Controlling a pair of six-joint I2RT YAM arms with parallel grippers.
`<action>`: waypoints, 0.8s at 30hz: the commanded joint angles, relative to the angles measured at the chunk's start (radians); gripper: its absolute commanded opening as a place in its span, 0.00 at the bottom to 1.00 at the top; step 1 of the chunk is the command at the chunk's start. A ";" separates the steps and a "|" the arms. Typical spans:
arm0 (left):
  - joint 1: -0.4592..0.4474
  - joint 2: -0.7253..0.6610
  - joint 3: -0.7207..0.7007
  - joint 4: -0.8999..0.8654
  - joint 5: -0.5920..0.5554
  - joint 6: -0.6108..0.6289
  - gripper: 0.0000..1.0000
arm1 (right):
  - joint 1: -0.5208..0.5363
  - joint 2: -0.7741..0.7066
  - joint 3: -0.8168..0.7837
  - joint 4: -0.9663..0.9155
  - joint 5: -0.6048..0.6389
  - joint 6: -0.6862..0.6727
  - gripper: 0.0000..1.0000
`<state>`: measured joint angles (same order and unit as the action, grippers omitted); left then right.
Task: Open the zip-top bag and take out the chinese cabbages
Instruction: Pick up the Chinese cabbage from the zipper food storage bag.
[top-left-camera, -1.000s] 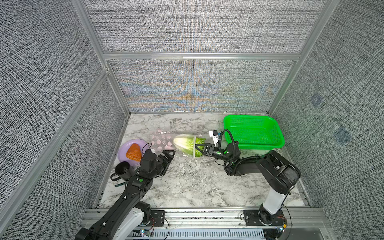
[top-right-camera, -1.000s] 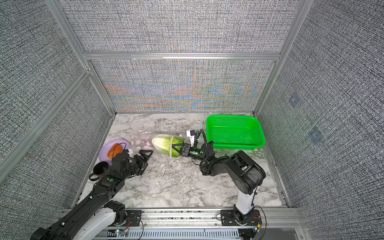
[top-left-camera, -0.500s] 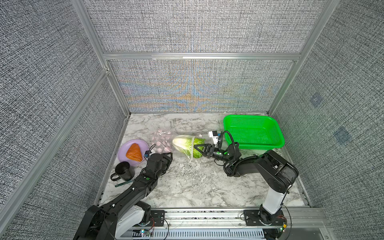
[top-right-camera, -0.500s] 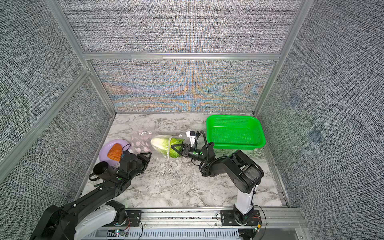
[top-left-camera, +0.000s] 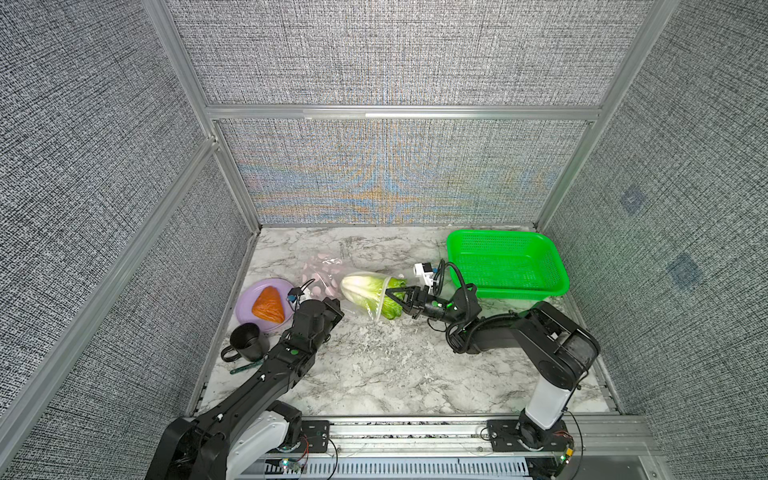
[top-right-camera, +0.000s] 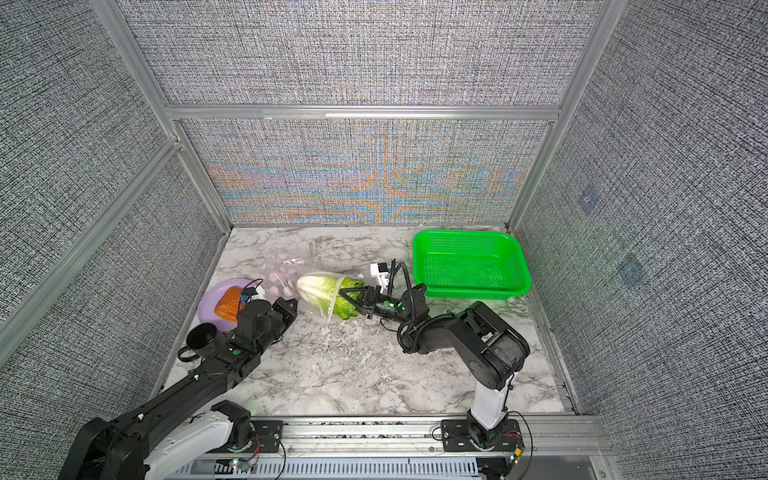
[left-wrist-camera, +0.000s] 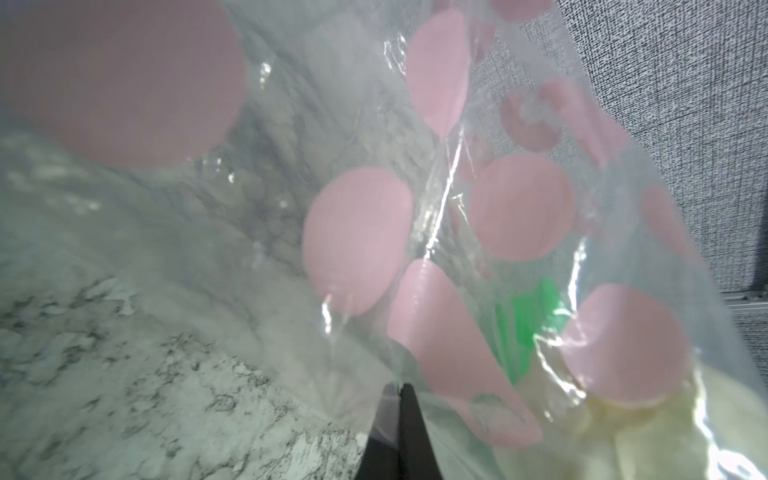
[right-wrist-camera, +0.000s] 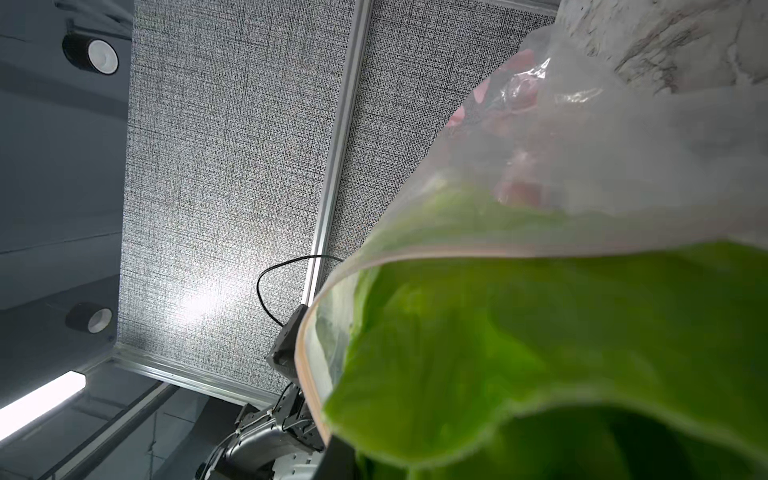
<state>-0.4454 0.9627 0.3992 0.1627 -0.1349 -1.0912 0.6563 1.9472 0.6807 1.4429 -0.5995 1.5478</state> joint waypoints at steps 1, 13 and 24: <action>0.000 -0.030 -0.012 -0.118 -0.074 0.099 0.00 | -0.014 -0.007 0.011 0.043 0.016 0.108 0.00; 0.002 -0.035 0.026 -0.202 -0.156 0.198 0.00 | -0.057 -0.137 0.113 -0.487 -0.160 -0.199 0.00; 0.002 -0.022 0.069 -0.260 -0.182 0.277 0.00 | -0.130 -0.215 0.093 -0.632 -0.278 -0.383 0.00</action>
<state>-0.4469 0.9455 0.4561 -0.0559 -0.2771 -0.8597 0.5388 1.7386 0.7925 0.7776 -0.8253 1.1900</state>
